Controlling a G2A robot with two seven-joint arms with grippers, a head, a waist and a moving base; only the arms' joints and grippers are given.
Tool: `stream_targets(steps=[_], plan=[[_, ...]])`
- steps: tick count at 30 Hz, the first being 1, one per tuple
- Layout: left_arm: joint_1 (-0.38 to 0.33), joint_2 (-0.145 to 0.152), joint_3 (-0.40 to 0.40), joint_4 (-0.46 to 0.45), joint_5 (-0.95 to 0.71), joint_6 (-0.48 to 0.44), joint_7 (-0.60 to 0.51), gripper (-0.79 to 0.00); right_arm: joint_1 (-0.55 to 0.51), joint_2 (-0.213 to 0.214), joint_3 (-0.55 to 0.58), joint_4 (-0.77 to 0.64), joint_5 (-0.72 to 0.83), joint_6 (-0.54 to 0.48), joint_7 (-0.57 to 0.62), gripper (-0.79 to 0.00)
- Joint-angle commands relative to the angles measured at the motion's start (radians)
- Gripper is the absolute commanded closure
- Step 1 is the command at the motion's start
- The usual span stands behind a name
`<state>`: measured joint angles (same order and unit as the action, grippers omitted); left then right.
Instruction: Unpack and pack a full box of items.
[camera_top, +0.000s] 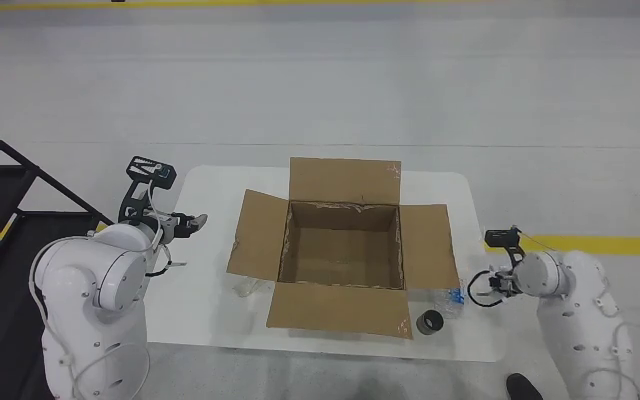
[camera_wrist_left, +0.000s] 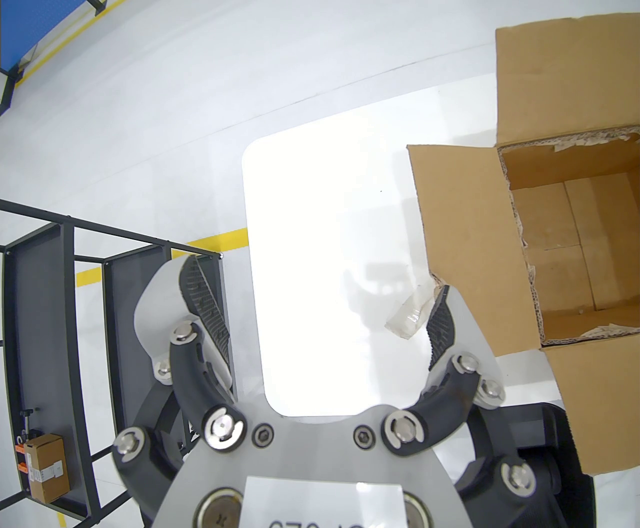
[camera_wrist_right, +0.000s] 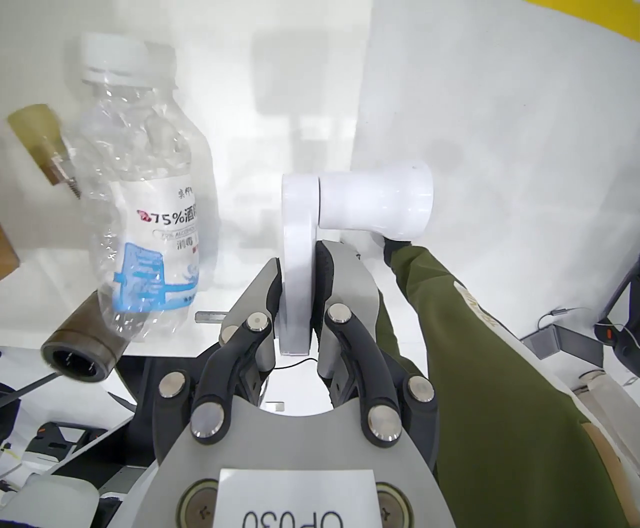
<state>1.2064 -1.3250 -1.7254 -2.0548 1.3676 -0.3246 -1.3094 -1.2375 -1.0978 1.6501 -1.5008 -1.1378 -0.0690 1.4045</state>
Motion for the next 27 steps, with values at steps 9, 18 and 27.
stream_targets(steps=[9, 18, 27], plan=[[0.000, 0.000, 0.000, 0.000, 0.000, 0.000, 0.000, -0.785, -0.144, 0.028, 0.298, -0.506, 0.264, -0.026, 0.131, 0.000], [0.000, 0.000, 0.000, 0.000, 0.000, 0.000, 0.000, -0.785, -0.181, 0.032, 0.187, -0.696, 0.319, 0.030, 0.111, 0.000], [0.000, 0.000, 0.000, 0.000, 0.000, 0.000, 0.000, -0.785, -0.181, 0.032, 0.187, -0.696, 0.319, 0.030, 0.111, 0.000]])
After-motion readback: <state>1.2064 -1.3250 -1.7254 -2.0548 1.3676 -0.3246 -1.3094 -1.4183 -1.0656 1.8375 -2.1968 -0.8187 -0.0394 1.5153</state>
